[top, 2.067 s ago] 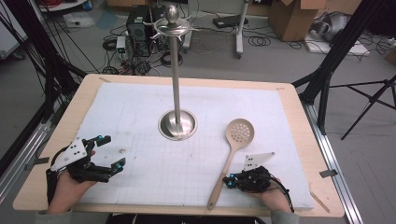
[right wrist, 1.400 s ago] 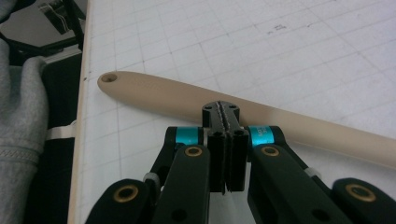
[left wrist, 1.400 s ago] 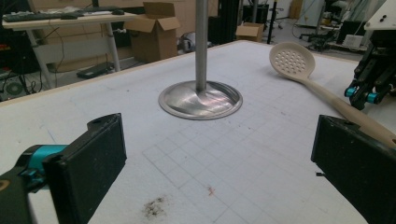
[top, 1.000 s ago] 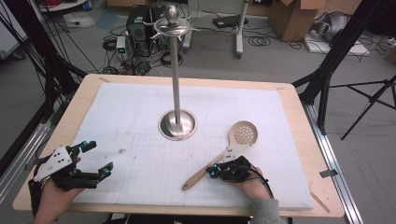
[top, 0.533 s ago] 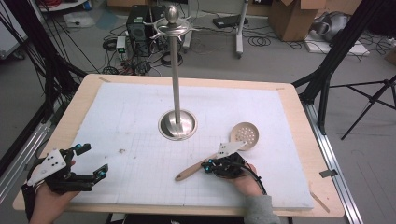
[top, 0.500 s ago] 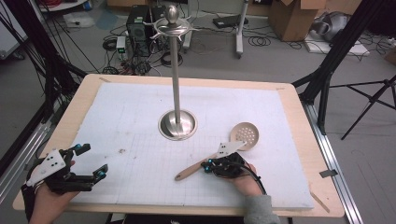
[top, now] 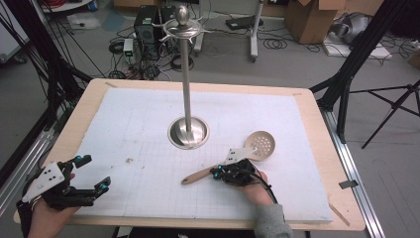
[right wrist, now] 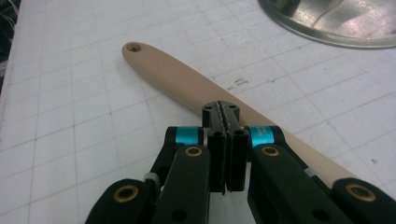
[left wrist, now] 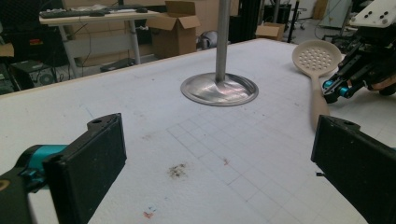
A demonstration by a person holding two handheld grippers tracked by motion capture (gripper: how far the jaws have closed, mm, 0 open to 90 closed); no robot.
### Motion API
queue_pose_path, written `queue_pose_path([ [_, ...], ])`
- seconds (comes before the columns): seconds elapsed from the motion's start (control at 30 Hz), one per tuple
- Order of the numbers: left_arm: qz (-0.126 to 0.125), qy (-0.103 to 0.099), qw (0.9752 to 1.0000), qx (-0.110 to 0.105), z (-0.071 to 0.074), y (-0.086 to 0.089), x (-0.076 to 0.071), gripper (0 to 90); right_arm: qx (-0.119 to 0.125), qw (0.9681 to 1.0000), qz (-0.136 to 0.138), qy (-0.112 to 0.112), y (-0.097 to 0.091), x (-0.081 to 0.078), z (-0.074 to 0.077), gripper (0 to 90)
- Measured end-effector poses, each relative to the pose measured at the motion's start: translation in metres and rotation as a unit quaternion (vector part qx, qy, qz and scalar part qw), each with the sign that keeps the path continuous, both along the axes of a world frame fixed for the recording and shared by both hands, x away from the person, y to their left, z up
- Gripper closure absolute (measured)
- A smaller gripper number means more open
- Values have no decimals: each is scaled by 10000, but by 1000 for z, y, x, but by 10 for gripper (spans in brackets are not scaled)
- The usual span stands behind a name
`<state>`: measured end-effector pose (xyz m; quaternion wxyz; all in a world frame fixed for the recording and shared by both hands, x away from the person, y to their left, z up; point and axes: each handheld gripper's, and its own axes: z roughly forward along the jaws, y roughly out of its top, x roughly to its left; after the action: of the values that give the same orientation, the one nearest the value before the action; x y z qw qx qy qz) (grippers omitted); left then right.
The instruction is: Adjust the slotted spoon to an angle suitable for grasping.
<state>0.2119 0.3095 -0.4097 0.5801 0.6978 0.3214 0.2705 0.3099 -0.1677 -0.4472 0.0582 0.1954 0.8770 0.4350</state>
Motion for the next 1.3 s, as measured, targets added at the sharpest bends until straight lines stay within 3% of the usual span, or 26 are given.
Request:
queue_pose_path([
  [0.4, 143, 3, 9999, 7, 0, 7, -9, 37, -186, 9997, -135, -98, 16, 8, -1, 900],
  [0.87, 293, 22, 9996, 31, -2, 13, -19, 36, -202, 9984, -525, -83, 31, 22, -1, 900],
  [1.3, 366, 20, 9993, 33, -2, 17, -25, 36, -210, 9973, -698, -117, 36, 27, -1, 900],
])
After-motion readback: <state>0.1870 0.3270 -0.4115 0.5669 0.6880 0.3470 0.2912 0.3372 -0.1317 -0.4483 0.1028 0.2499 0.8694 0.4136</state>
